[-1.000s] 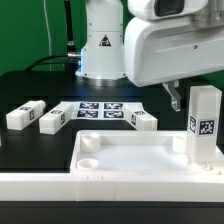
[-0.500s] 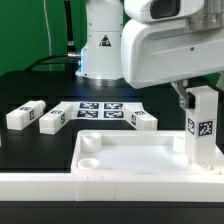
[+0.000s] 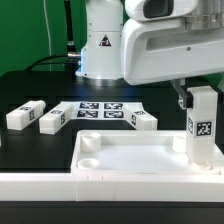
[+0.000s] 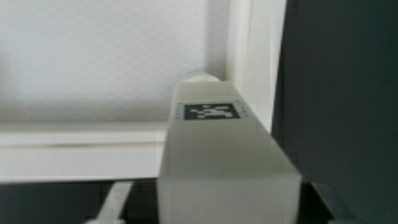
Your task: Assemble desk
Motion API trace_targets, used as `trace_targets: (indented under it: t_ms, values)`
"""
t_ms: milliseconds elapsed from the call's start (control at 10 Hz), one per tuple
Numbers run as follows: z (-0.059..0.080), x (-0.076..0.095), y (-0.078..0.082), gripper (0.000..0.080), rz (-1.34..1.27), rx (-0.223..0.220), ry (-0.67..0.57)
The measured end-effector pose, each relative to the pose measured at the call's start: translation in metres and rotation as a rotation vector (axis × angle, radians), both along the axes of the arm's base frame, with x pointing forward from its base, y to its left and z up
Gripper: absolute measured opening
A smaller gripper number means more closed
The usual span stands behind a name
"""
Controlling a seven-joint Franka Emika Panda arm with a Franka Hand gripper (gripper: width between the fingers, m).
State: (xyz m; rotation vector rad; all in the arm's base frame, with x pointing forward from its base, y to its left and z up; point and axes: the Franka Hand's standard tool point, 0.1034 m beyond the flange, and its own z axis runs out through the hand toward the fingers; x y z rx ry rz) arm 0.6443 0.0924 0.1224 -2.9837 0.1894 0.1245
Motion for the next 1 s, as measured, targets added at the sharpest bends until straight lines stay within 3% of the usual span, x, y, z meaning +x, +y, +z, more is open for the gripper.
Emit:
trace_targets:
  t_ms: [1000]
  values:
    - [0.0005,-0.0026,0.0032,0.029,-0.781,-0.055,0.09]
